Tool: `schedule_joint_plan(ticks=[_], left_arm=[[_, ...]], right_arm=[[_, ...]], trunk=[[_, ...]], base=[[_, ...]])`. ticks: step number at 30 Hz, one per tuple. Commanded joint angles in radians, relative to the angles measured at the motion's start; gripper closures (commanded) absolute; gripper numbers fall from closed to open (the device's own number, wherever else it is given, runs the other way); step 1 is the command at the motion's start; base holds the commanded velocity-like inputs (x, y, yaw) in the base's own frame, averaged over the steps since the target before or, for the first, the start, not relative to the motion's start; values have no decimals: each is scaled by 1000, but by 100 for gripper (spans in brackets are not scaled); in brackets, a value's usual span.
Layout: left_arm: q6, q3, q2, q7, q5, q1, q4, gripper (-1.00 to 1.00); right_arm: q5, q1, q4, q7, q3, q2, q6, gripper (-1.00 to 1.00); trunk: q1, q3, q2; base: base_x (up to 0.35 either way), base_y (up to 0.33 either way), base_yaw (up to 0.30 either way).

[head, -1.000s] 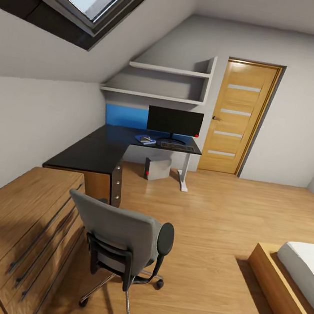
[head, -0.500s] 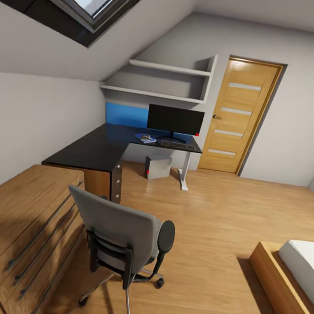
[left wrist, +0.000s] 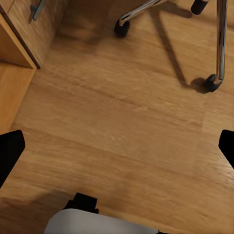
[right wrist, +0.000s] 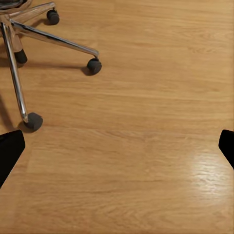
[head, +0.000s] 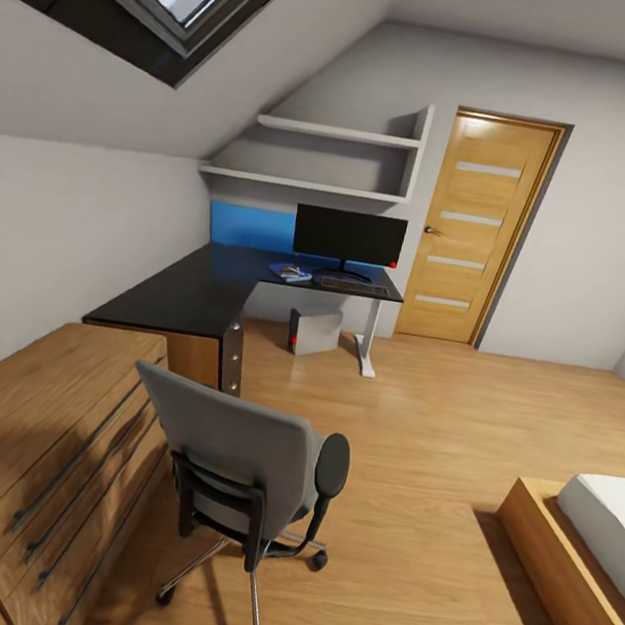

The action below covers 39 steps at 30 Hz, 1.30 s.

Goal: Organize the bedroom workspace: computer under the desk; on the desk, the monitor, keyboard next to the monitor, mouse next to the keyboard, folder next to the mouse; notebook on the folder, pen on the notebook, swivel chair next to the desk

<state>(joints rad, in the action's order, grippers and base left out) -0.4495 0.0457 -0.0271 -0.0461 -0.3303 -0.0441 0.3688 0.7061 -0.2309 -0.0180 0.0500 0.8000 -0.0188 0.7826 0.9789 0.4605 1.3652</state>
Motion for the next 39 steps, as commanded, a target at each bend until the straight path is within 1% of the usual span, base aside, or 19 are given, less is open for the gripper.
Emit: schedule_joint_plan(ticks=[1,39], left_arm=[[-2,5,1,-5,-4,0,2,-100],[-3,5,0,-6,-3,0,5,-100]], right_arm=[[1,-1,-2,5,8,0,3,-100],[2,-1,-2,5,8,0,3,-100]], trunk=[[4,4,8],[150,123,274]], base=[[0,0,0],[0,0,0]])
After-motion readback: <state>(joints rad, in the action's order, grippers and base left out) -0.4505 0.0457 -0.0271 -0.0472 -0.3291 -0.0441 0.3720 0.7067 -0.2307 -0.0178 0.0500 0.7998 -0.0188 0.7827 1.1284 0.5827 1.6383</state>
